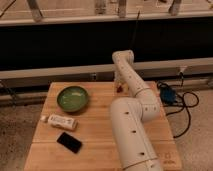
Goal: Place the pepper in the ceramic cup
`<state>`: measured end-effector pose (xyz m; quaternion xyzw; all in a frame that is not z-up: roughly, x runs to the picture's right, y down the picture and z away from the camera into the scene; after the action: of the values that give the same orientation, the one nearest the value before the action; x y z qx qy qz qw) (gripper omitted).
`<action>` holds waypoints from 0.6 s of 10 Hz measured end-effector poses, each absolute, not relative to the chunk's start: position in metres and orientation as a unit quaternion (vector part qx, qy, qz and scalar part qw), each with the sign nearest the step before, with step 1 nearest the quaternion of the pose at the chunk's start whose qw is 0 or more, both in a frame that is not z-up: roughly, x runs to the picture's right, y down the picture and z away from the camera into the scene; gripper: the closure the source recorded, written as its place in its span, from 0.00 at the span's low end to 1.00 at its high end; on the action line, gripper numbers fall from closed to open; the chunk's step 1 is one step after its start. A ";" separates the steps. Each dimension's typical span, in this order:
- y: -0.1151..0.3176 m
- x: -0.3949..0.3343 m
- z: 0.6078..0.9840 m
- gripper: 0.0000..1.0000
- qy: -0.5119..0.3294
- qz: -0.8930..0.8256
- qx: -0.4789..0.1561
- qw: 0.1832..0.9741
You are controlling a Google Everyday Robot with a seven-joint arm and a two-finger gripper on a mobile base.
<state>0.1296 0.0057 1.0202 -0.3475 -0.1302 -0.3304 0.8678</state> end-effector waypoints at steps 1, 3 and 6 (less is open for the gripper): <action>0.006 0.131 1.020 0.75 -0.131 -0.332 -0.347 0.867; 0.005 0.131 1.017 0.91 -0.135 -0.336 -0.345 0.866; -0.009 0.115 0.993 1.00 -0.160 -0.360 -0.330 0.858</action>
<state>0.1150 -0.0089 0.9930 -0.3302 -0.1596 -0.3596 0.8580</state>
